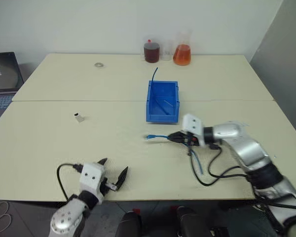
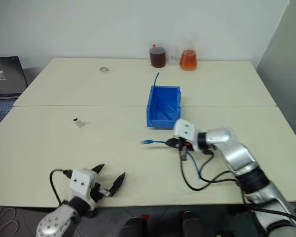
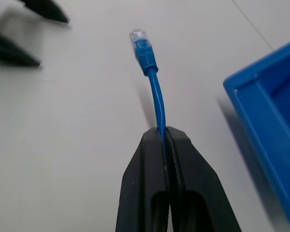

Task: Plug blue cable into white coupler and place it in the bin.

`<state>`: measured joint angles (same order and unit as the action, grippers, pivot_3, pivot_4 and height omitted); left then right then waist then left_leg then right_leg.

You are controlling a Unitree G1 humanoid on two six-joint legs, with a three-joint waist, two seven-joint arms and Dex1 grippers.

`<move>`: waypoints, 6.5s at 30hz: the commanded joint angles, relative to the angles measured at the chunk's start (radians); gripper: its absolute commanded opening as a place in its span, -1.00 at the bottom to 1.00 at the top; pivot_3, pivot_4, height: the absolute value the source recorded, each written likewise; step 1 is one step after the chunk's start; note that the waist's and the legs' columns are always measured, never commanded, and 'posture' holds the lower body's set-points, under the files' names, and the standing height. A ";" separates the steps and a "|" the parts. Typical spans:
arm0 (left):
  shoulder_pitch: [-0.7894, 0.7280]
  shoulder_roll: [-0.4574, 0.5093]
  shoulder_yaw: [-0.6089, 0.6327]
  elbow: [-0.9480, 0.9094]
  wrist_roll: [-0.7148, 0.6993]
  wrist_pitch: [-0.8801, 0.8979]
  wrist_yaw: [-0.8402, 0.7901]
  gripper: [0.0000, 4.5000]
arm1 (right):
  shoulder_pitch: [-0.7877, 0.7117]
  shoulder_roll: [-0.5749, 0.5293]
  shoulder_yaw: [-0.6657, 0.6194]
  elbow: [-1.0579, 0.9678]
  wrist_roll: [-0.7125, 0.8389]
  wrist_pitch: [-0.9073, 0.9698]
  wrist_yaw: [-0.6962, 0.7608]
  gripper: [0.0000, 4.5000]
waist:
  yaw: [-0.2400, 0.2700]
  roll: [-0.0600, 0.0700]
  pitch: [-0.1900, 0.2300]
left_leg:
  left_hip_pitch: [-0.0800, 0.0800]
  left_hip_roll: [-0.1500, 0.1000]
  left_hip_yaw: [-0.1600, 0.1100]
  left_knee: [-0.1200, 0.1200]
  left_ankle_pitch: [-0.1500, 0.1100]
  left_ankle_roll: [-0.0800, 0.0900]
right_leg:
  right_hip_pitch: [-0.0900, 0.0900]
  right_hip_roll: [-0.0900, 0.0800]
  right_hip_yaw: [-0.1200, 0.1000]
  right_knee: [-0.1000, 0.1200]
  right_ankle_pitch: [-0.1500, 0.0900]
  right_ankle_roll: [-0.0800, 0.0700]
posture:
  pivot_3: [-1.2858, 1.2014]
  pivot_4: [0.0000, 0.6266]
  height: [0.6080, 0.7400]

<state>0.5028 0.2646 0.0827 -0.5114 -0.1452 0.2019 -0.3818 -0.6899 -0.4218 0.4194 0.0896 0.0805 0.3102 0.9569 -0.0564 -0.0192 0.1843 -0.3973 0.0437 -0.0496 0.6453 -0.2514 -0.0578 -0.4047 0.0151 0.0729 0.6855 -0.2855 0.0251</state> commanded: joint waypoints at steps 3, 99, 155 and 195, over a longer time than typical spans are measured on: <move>0.042 -0.052 -0.018 -0.039 0.027 -0.058 0.071 1.00 | -0.102 0.136 0.079 0.219 -0.122 -0.101 -0.057 -0.99 | -0.007 0.000 0.000 | -0.001 0.000 0.002 -0.001 -0.001 -0.002 | 0.000 -0.001 0.001 -0.004 0.001 0.001 | 0.03 -0.52 1.00; -1.017 0.477 -0.281 0.941 0.048 -0.209 -0.837 1.00 | -0.027 -0.204 -0.279 -0.379 0.289 0.388 0.046 0.97 | 0.024 -0.002 -0.002 | -0.001 0.000 -0.003 0.001 -0.002 -0.002 | -0.001 0.001 -0.005 0.005 -0.001 -0.002 | 0.03 -0.52 1.00; -1.283 0.215 0.159 0.391 -0.796 0.927 -0.463 -0.89 | 0.016 -0.147 -0.541 -0.547 0.783 0.870 -0.174 1.00 | 0.008 -0.004 0.002 | -0.002 0.001 -0.008 0.001 0.000 0.000 | -0.003 0.002 -0.007 0.012 -0.002 -0.004 | 0.03 -0.52 1.00; -1.213 0.235 0.104 0.340 -0.912 0.942 -0.466 -0.89 | -0.184 -0.027 -0.631 -0.216 1.085 0.994 -0.360 -0.62 | 0.001 -0.004 0.002 | -0.002 0.000 -0.006 0.000 0.000 0.000 | -0.003 0.001 -0.005 0.009 -0.002 -0.004 | 0.03 -0.52 1.00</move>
<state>-0.7102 0.4876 0.1798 -0.1277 -1.0272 1.1505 -0.8431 -0.8485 -0.4345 -0.1933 -0.1118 1.1387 1.3124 0.5856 -0.0552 -0.0230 0.1862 -0.3994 0.0436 -0.0552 0.6455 -0.2519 -0.0580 -0.4078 0.0165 0.0675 0.6947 -0.2877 0.0216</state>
